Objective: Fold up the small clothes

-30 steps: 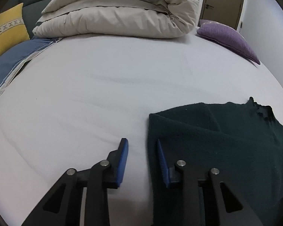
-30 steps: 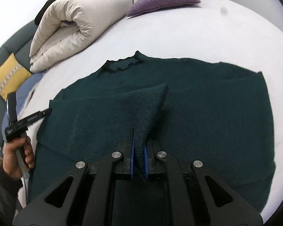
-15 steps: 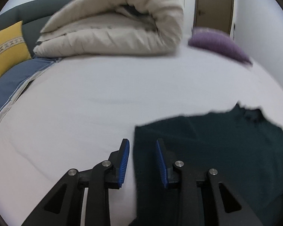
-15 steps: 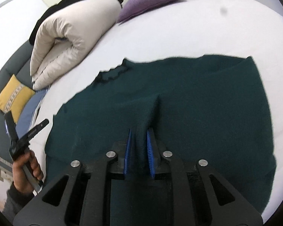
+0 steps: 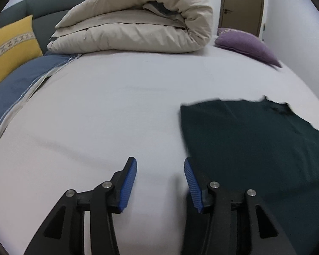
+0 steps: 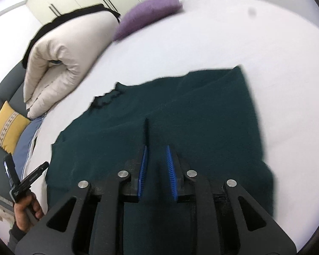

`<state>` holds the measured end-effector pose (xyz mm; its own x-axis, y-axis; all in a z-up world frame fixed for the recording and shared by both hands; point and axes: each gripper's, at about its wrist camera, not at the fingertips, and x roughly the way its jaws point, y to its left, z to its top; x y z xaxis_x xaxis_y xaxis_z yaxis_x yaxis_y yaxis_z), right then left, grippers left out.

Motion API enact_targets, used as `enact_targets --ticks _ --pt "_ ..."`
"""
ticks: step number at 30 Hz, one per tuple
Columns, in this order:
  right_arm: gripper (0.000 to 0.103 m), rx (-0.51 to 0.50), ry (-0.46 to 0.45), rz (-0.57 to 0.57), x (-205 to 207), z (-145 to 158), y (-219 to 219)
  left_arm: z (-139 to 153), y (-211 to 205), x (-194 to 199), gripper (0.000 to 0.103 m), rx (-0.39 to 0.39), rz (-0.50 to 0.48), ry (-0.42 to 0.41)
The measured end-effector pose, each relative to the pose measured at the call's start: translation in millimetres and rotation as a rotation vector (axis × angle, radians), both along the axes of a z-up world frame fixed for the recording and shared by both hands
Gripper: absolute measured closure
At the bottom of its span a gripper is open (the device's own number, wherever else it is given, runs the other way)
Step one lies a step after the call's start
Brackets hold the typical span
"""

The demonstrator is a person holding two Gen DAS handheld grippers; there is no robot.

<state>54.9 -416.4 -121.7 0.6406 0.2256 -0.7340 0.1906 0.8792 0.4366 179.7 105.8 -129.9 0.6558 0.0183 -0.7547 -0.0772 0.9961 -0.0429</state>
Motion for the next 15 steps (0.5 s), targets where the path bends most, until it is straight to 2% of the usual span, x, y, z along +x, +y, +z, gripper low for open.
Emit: enact_targets --ticks 2,3,4,7,10,13,15 --pt "0.066 0.012 -0.014 0.021 -27.8 11.2 -0.1 -1.1 7.7 -31.4 0.044 -0.055 -0.036 0.033" --pt "0.051 0.025 -0.027 0.03 -48.1 17.2 -0.3 -3.0 11.7 -49.4 0.04 -0.09 -0.054 0.056" --pt "0.041 0.033 -0.04 0.032 -65.8 21.5 0.6 -4.4 14.2 -65.4 0.04 -0.126 -0.068 0.071" --pt "0.038 0.053 -0.063 0.051 -125.6 29.7 2.9 -9.3 21.3 -116.0 0.039 -0.237 -0.122 0.125" --pt "0.038 0.101 -0.026 0.052 -187.5 23.8 -1.0 -12.7 29.7 -156.7 0.038 -0.297 -0.112 0.156" --pt "0.038 0.104 0.022 0.027 -236.3 12.9 -7.0 -18.8 37.0 -193.4 0.038 -0.371 -0.105 0.191" --pt "0.038 0.098 0.051 -0.001 -268.4 5.8 -15.7 -21.5 36.2 -213.2 0.038 -0.381 -0.116 0.202"
